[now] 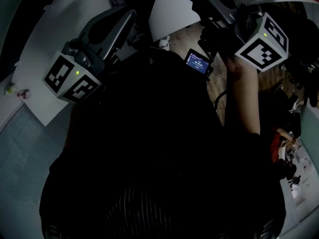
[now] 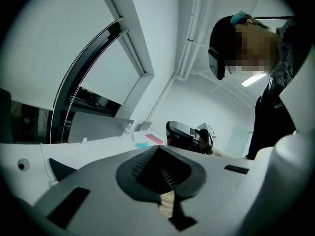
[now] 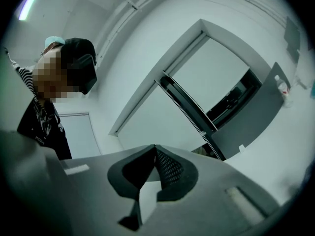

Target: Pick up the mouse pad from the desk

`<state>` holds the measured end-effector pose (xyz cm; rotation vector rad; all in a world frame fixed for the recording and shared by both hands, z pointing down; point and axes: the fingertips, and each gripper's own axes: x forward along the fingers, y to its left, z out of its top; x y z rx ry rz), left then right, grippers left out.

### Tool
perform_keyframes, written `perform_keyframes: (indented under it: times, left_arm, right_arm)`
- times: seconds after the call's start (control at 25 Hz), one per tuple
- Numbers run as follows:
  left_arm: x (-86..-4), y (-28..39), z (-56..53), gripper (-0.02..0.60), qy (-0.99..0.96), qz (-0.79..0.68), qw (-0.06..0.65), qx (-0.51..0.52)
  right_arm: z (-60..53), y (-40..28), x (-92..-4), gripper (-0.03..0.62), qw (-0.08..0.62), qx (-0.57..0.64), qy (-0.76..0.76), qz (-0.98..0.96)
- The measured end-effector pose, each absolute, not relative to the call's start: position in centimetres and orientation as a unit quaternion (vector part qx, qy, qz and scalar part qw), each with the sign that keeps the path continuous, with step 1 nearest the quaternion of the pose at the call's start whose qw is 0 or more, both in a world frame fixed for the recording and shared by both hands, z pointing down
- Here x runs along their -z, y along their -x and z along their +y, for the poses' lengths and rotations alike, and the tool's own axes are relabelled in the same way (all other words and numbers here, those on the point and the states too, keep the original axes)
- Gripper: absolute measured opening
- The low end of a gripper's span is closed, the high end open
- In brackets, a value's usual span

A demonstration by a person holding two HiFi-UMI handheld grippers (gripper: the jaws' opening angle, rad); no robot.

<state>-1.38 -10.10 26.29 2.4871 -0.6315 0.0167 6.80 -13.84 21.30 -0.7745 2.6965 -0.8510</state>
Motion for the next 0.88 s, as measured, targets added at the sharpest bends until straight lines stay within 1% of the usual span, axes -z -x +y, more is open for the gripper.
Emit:
perform_keyframes:
  times: [0.16, 0.36, 0.56, 0.88]
  left_arm:
    - [-25.8, 1.1, -10.0, 0.007, -0.944, -0.222, 0.244, -0.020]
    - [-25.9, 1.5, -10.0, 0.008, -0.950, -0.221, 0.216, -0.039]
    - [-26.2, 1.5, -9.9, 0.007, -0.946, -0.221, 0.234, -0.036]
    - [-27.4, 2.0, -9.4, 0.007, -0.942, -0.222, 0.249, -0.037]
  right_arm:
    - [-12.7, -6.8, -21.3, 0.005, 0.094, 0.277, 0.275, 0.916]
    - [-11.4, -8.4, -22.0, 0.011, 0.094, 0.275, 0.291, 0.912]
    - [-11.3, -9.8, -22.3, 0.023, 0.096, 0.285, 0.299, 0.906]
    - [-12.0, -8.9, -23.9, 0.048, 0.080, 0.297, 0.295, 0.904]
